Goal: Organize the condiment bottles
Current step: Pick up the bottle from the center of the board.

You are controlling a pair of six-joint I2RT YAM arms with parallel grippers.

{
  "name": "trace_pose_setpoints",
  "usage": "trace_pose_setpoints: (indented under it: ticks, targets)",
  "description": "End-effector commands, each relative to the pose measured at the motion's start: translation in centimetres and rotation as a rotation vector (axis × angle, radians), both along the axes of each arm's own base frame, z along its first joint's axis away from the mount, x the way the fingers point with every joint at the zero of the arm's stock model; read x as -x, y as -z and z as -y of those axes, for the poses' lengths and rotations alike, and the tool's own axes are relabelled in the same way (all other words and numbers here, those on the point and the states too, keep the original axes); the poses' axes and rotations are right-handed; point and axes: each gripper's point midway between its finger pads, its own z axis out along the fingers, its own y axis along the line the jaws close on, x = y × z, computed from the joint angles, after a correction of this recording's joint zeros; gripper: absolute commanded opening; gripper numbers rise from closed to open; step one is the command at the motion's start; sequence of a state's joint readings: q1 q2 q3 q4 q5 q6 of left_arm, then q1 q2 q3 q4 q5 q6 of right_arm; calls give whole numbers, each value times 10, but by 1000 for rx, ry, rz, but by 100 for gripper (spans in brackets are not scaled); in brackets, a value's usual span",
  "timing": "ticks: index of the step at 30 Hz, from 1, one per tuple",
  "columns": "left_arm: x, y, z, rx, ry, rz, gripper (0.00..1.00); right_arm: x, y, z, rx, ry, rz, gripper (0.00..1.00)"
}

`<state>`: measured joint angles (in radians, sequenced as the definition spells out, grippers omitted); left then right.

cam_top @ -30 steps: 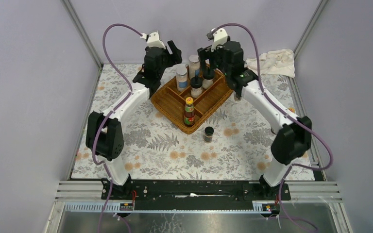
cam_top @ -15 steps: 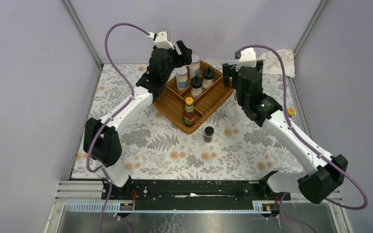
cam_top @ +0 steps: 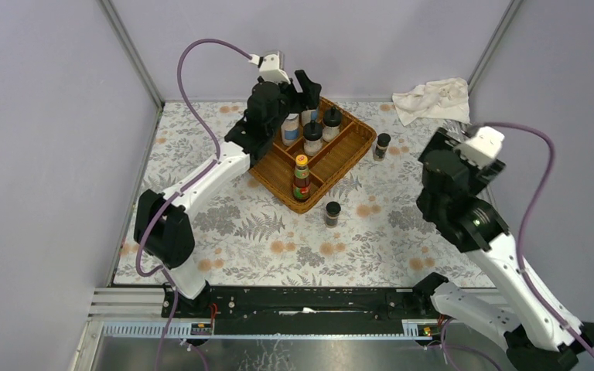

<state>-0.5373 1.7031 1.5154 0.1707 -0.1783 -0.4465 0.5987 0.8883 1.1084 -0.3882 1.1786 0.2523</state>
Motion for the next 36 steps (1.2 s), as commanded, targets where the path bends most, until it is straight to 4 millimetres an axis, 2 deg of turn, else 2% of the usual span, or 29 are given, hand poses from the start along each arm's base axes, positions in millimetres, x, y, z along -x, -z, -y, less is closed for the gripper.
trace_pose_setpoints:
  ticks: [1,6,13,19,25,36]
  targets:
    - [10,-25,15,55,42,53,83,43,11,40,-64,213,61,99]
    - [18,-33,18,54,48,66,83,57,36,50,-85,274,48,99]
    - [28,-46,15,43,34,101,84,66,78,57,-53,354,-1,100]
    - [29,-42,21,36,44,96,84,61,97,53,-46,355,-6,100]
    - [30,-41,22,30,42,98,84,52,108,48,-26,344,-15,100]
    - [37,-49,24,14,42,123,84,20,122,46,-38,341,-55,96]
